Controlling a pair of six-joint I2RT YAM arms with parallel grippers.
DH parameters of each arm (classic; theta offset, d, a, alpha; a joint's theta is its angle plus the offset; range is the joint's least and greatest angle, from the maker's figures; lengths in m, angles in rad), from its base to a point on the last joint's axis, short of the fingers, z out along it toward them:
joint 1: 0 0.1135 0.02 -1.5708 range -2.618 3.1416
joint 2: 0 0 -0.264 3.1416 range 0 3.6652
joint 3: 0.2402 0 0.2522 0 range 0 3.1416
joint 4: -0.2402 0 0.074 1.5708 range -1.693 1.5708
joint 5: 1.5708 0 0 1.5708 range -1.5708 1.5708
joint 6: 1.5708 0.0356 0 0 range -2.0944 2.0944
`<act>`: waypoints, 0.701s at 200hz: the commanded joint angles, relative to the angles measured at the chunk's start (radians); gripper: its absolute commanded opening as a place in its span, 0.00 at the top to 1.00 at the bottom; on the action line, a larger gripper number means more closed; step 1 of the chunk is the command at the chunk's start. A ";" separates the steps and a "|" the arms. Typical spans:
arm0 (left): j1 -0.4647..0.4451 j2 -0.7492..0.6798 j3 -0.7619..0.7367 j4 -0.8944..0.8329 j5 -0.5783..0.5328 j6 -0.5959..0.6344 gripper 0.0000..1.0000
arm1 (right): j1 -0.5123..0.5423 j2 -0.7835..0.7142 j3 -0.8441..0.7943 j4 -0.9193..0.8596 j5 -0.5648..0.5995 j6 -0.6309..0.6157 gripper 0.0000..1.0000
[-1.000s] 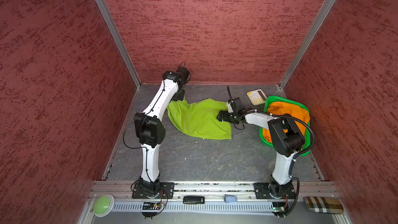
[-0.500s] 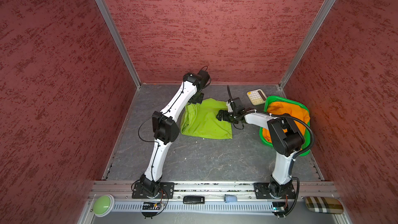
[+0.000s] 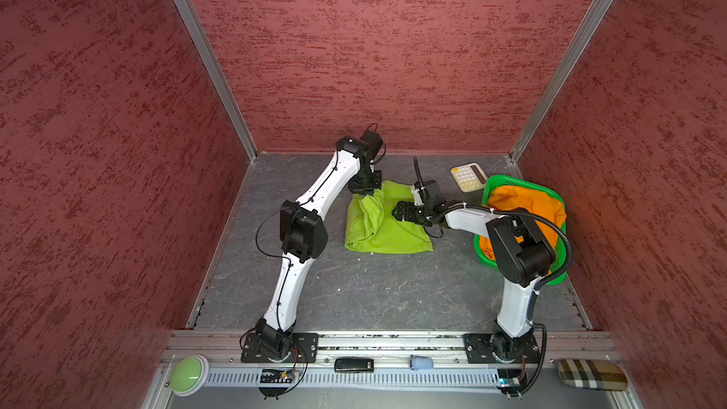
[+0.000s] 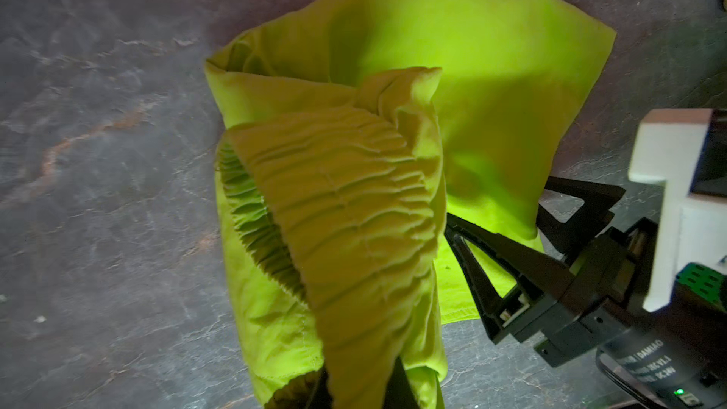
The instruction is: Fold and stack the shorts
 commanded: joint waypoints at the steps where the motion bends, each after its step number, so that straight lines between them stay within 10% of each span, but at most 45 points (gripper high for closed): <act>1: -0.003 0.028 -0.052 0.165 0.121 -0.079 1.00 | 0.016 0.034 -0.053 -0.051 -0.026 0.030 0.01; 46: 0.002 -0.022 -0.279 0.450 0.243 -0.189 0.98 | 0.015 -0.048 -0.086 -0.066 -0.030 0.023 0.01; 59: 0.012 -0.061 -0.358 0.574 0.297 -0.227 0.55 | 0.015 -0.092 -0.097 -0.082 -0.027 0.020 0.01; 62: 0.014 -0.076 -0.380 0.606 0.309 -0.234 0.41 | 0.015 -0.104 -0.099 -0.086 -0.025 0.018 0.01; 64: 0.016 -0.086 -0.395 0.626 0.317 -0.240 0.10 | 0.015 -0.111 -0.101 -0.089 -0.024 0.017 0.01; 68: 0.020 -0.106 -0.420 0.666 0.330 -0.247 0.00 | 0.015 -0.125 -0.103 -0.094 -0.018 0.014 0.01; 140: 0.178 -0.535 -0.930 1.234 0.539 -0.516 0.01 | 0.018 -0.349 -0.035 -0.285 0.198 -0.057 0.01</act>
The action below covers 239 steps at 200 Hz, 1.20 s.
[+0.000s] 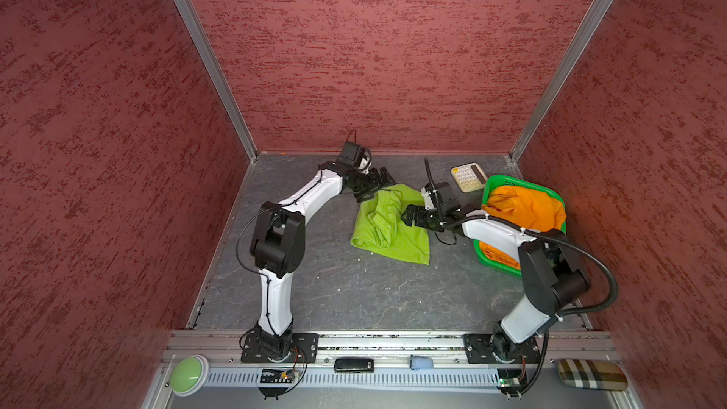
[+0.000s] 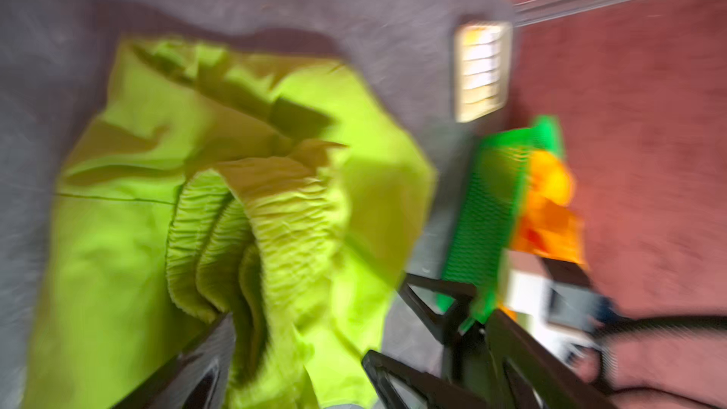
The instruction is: Fold and stack the shorts
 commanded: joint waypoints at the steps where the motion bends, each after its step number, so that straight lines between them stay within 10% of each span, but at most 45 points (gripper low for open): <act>1: 0.058 -0.123 -0.185 0.332 0.114 -0.184 0.01 | 0.013 -0.036 0.065 -0.087 0.128 -0.039 0.01; 68: 0.049 -0.075 -0.704 1.060 0.098 -0.726 0.01 | 0.202 0.088 0.219 -0.110 0.331 -0.022 0.01; 182: 0.035 -0.028 -0.947 1.255 -0.031 -0.882 0.01 | 0.442 0.261 0.304 -0.171 0.643 -0.016 0.01; 239: 0.041 -0.026 -0.984 1.263 -0.061 -0.883 0.01 | 0.456 0.157 0.290 -0.133 0.586 -0.026 0.01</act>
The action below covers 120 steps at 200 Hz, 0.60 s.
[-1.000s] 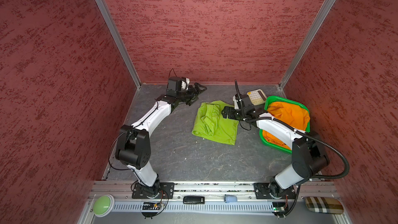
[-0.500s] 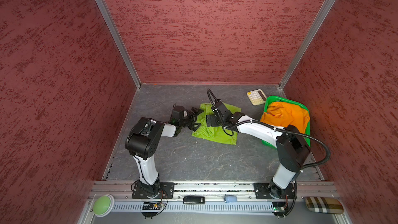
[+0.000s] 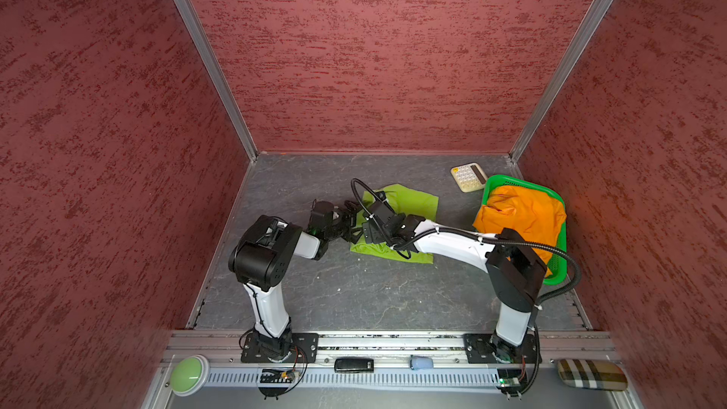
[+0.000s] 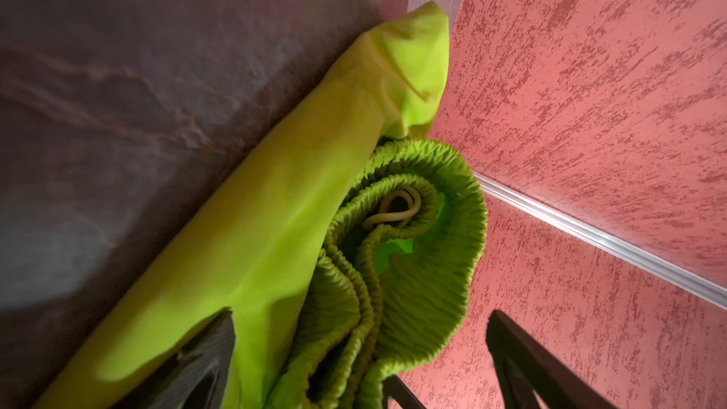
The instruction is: Fold and stack the shorts
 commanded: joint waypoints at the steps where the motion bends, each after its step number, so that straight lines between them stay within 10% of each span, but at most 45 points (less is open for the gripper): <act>1: 0.000 0.017 -0.025 0.008 -0.029 -0.002 0.00 | 0.006 -0.057 0.022 -0.009 0.022 -0.014 0.01; 120: 0.003 0.033 -0.064 0.021 -0.069 0.001 0.01 | 0.027 0.131 0.056 -0.052 0.072 -0.032 0.01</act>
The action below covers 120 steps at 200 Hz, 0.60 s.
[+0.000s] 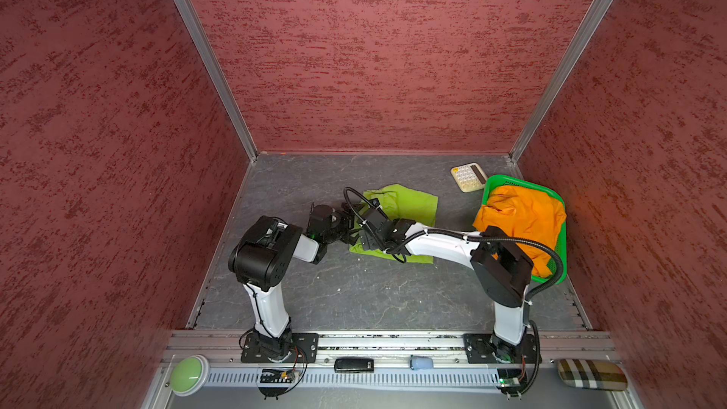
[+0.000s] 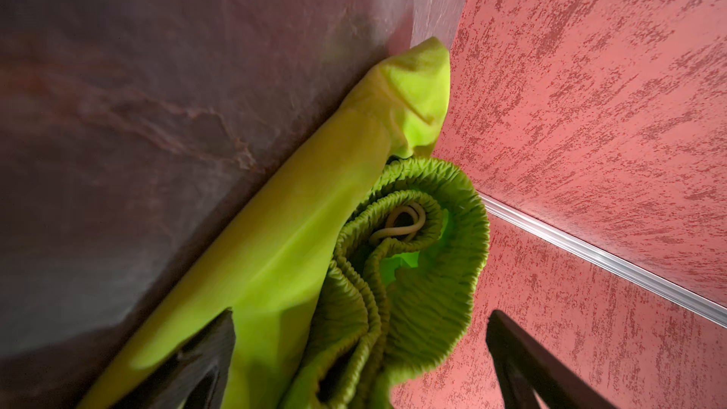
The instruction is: Fold and stack the shorts
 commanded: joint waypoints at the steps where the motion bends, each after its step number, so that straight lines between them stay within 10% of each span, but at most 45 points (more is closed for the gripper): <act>1: 0.002 0.032 -0.021 -0.025 -0.017 0.009 0.01 | -0.005 0.014 0.042 -0.041 0.066 -0.018 0.01; 120: -0.002 0.025 -0.015 -0.113 -0.020 0.111 0.01 | -0.284 -0.434 -0.342 -0.100 0.128 -0.020 0.01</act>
